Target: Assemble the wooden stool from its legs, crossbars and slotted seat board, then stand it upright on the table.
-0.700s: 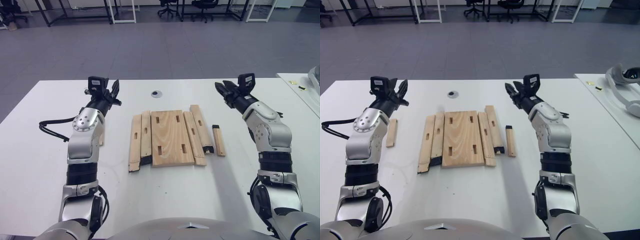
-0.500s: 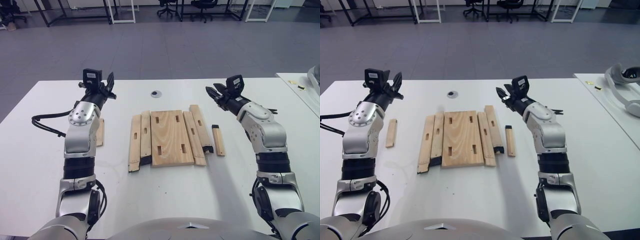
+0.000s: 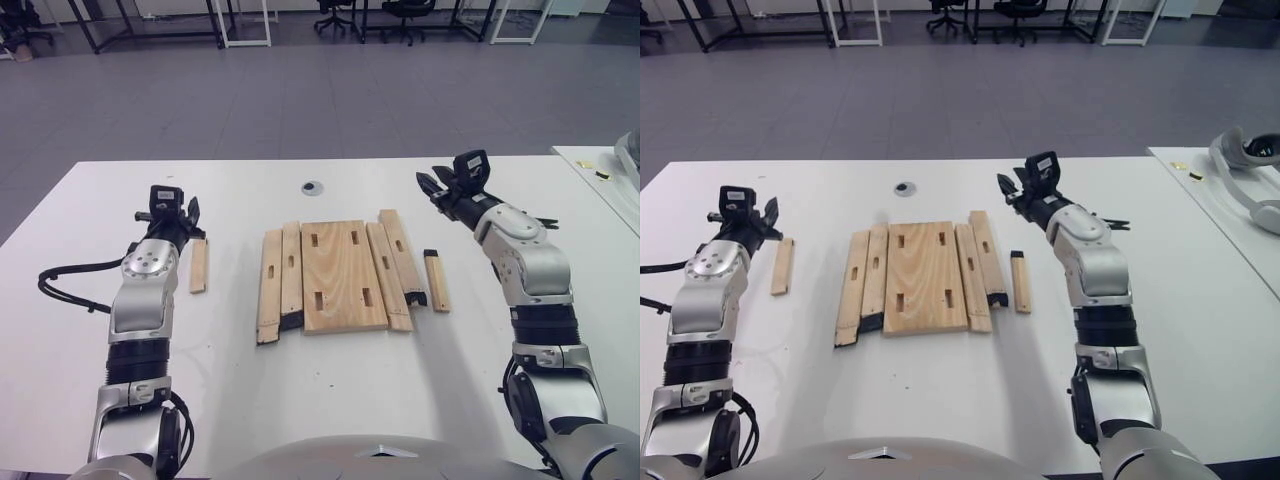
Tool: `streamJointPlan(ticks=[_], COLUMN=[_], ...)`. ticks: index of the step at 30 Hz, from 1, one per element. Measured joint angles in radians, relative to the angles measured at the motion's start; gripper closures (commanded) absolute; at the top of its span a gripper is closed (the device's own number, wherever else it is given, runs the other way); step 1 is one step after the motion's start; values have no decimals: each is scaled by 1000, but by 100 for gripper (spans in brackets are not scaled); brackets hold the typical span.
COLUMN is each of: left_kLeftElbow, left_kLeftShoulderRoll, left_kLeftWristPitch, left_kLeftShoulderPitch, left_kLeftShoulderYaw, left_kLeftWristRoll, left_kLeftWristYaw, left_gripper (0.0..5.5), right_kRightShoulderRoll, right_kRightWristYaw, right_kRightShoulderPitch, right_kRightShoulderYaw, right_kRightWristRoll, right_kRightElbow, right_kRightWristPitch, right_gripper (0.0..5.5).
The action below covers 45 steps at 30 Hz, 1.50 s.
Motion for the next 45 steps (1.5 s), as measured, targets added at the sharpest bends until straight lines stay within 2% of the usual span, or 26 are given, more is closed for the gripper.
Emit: streamJointPlan(ticks=[2, 5, 25, 31, 32, 41, 45], left_kLeftElbow=[53, 100, 146, 190, 200, 309, 246], left_kLeftShoulderRoll=[0, -6, -36, -13, -3, 82, 27], left_kLeftWristPitch=[4, 8, 45, 34, 20, -147, -363], left_kLeftShoulderPitch=[22, 59, 120, 118, 120, 132, 111], left_kLeftShoulderYaw=[3, 10, 1, -7, -10, -57, -90], left_kLeftWristRoll=[1, -10, -69, -72, -71, -61, -72], left_kLeftWristYaw=[7, 2, -48, -95, -105, -182, -237], left_gripper=[356, 312, 312, 401, 417, 419, 420], right_kRightShoulderRoll=[2, 2, 2, 7, 7, 12, 117], right_kRightWristYaw=[-2, -4, -24, -44, -45, -51, -43], right_kRightShoulderPitch=[0, 0, 23, 25, 29, 31, 6], right_kRightShoulderYaw=[0, -1, -2, -13, -13, -20, -123], right_kRightWristRoll=[0, -1, -2, -2, -2, 4, 221], right_kRightElbow=[0, 0, 0, -3, -6, -9, -45], right_kRightWristPitch=[0, 0, 1, 0, 0, 0, 112], right_gripper=[372, 372, 372, 372, 372, 372, 372])
